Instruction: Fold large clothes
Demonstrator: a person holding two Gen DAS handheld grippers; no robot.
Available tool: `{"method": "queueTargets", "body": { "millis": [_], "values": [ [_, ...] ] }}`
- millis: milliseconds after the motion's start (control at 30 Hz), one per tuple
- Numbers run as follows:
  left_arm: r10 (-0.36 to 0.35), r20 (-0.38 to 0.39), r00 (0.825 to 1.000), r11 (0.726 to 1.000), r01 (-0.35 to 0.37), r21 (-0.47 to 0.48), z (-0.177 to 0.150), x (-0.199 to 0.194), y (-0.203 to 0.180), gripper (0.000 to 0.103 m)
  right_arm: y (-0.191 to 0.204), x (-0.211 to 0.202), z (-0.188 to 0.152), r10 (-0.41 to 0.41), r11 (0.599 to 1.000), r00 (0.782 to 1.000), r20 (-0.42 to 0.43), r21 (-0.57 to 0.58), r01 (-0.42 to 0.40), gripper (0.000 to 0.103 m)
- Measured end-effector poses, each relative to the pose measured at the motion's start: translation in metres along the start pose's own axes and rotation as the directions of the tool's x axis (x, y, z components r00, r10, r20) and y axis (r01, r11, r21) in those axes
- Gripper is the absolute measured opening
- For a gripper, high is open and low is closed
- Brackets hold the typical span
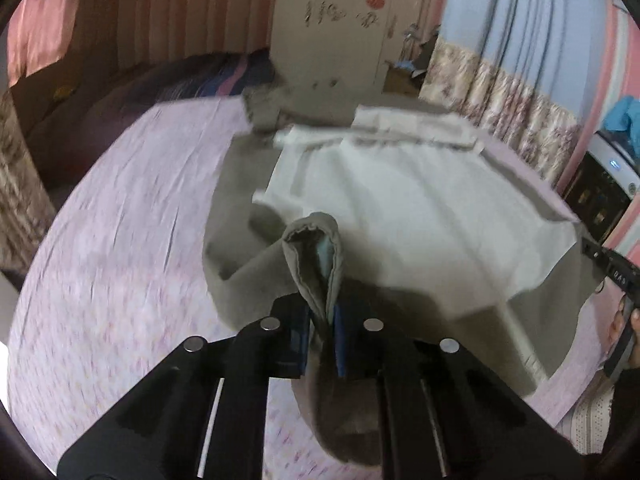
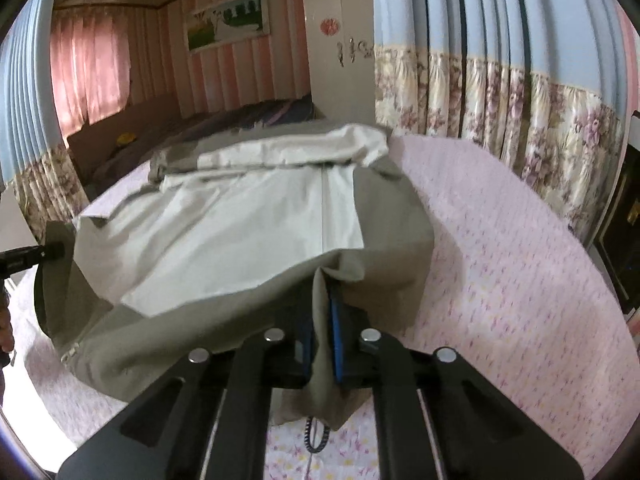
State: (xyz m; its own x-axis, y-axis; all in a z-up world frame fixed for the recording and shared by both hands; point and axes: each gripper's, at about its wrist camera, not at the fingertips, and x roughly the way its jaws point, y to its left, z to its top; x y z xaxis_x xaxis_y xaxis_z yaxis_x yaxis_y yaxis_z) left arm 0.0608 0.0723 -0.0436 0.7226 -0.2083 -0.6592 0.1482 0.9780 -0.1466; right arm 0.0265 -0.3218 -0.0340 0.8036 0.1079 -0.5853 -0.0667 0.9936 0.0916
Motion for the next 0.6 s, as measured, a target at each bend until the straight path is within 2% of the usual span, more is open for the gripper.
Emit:
{"method": "queueTargets", "body": {
  "millis": [133, 267, 333, 400, 500, 600],
  "values": [
    [-0.035, 0.092, 0.995, 0.999, 0.035, 0.0, 0.038, -0.013, -0.006, 0.008, -0.004, -0.01, 0.031, 0.004, 1.0, 0.998, 0.063, 0.009, -0.005, 0.007],
    [-0.063, 0.177, 0.982, 0.997, 0.069, -0.023, 0.083, -0.023, -0.005, 0.008, -0.013, -0.014, 0.072, 0.015, 1.0, 0.99, 0.138, 0.022, -0.018, 0.006],
    [-0.052, 0.197, 0.979, 0.998, 0.056, -0.013, 0.107, -0.02, -0.005, 0.008, -0.016, -0.01, 0.098, -0.004, 1.0, 0.984, 0.177, 0.007, 0.003, 0.0],
    [-0.037, 0.219, 0.975, 0.999, 0.036, 0.007, 0.131, -0.015, -0.007, 0.009, -0.019, -0.003, 0.124, -0.028, 0.999, 0.978, 0.205, -0.02, 0.033, 0.0],
    [-0.046, 0.223, 0.974, 0.999, 0.039, 0.037, 0.161, 0.007, -0.012, 0.009, -0.027, 0.022, 0.157, -0.001, 1.0, 0.98, 0.201, -0.02, 0.005, 0.0],
    [-0.052, 0.196, 0.979, 0.998, 0.043, 0.047, 0.175, 0.033, -0.02, 0.009, -0.026, 0.051, 0.165, 0.029, 0.999, 0.989, 0.144, -0.02, -0.026, 0.0]
  ]
}}
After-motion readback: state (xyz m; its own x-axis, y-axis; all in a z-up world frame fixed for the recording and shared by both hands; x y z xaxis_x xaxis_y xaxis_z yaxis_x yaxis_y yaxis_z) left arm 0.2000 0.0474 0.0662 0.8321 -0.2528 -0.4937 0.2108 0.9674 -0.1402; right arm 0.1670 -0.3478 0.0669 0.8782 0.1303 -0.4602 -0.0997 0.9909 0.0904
